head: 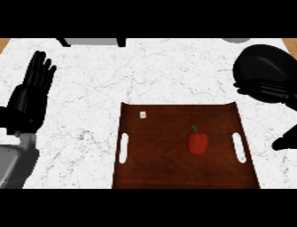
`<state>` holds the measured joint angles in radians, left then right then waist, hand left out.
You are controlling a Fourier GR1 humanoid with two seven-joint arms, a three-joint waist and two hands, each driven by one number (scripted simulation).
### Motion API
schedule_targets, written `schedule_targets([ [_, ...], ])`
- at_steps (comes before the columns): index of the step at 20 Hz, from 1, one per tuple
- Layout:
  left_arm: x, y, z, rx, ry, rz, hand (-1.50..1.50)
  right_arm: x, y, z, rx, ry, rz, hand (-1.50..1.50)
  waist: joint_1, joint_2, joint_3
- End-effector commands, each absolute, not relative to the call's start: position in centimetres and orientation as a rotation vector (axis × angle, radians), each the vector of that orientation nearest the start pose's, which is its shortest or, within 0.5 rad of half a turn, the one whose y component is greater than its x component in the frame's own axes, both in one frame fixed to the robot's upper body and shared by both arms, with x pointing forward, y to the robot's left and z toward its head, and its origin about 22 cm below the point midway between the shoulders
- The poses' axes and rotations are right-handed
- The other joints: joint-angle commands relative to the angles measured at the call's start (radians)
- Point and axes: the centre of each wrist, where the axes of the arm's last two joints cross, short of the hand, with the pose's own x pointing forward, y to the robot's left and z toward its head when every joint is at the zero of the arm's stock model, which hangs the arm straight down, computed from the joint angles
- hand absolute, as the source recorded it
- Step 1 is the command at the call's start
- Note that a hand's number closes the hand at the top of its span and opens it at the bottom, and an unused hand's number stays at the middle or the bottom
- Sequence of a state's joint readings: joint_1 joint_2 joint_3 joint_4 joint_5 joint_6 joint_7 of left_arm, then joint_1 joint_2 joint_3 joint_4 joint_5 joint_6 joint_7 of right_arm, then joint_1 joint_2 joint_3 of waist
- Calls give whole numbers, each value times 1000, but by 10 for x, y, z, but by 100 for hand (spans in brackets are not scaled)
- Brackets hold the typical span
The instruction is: Pick the bell pepper from the tray and place it in the pot
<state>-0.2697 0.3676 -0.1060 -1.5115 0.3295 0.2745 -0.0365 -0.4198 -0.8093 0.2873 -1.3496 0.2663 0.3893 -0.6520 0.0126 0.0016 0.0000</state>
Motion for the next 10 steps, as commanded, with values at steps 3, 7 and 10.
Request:
schedule_targets([
  [3, 297, 266, 64, 110, -1772, 39, 0, 322, -284, 128, -106, -1662, 1642, -150, -9, -2, -1],
  [7, 305, 268, 73, 133, -1766, 43, 0, 319, -263, 132, -132, -1569, 1679, -150, -13, -2, -1],
  [10, 282, 274, 64, 108, -1753, 27, 0, 309, -249, 116, -170, -1513, 1685, -150, -8, -5, 0],
])
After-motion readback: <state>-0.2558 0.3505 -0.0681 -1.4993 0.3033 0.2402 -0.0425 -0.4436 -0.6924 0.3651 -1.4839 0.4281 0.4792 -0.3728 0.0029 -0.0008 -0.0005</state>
